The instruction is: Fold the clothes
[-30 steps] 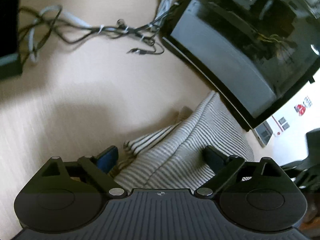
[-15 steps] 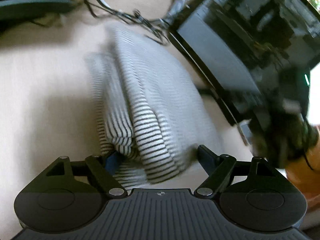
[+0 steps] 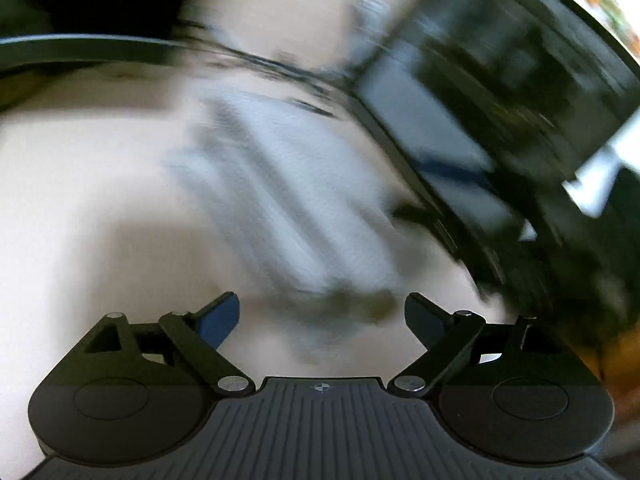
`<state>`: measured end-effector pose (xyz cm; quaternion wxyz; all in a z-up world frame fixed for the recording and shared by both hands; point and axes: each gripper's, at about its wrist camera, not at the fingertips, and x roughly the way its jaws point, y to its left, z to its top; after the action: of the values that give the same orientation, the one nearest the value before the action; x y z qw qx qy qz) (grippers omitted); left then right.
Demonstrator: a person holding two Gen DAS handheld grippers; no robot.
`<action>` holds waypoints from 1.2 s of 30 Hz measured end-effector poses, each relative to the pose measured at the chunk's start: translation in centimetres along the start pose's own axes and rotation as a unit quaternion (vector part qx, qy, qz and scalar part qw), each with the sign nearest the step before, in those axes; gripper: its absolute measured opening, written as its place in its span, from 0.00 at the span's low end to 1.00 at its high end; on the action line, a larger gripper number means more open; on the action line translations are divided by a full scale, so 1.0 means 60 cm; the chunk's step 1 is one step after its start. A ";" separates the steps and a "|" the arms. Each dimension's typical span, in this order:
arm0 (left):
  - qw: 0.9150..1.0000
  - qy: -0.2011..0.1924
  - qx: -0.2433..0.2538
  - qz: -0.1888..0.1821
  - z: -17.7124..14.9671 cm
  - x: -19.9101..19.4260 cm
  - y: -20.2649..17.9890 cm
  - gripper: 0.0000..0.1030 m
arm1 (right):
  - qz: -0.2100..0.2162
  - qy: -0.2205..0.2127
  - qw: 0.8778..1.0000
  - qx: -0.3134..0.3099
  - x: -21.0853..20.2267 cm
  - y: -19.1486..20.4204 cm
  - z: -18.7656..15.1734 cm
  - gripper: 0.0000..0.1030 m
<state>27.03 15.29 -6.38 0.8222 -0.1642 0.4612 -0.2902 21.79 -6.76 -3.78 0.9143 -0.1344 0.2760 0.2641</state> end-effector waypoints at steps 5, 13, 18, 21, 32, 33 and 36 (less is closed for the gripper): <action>0.997 -0.035 -0.059 0.037 0.013 -0.023 0.038 0.83 | -0.020 0.018 0.995 -0.095 0.072 0.075 -0.021 0.68; 0.999 -0.012 -0.009 -0.028 0.004 0.020 -0.007 0.55 | -0.014 0.026 0.999 -0.043 0.041 -0.016 -0.009 0.24; 0.998 0.019 0.036 -0.051 -0.003 0.064 -0.039 0.48 | 0.006 0.008 1.000 -0.018 -0.001 -0.041 0.029 0.21; 0.997 0.027 0.054 -0.045 -0.010 0.069 -0.045 0.48 | 0.023 0.029 0.999 -0.038 0.011 -0.025 0.030 0.22; 0.998 0.031 0.060 -0.006 -0.025 0.033 -0.025 0.65 | 0.061 0.057 0.996 -0.027 0.028 -0.010 -0.006 0.45; 0.999 0.024 0.043 -0.001 -0.020 0.023 -0.015 0.66 | 0.063 0.054 0.996 -0.040 0.019 -0.006 -0.009 0.54; 1.000 0.000 -0.007 0.006 -0.002 0.002 0.010 0.68 | 0.059 0.059 0.993 -0.081 0.003 0.008 -0.028 0.60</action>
<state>27.17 15.70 -6.83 0.8230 -0.1676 0.4640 -0.2817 20.92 -6.97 -5.29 0.8653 -0.2065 0.3149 0.3309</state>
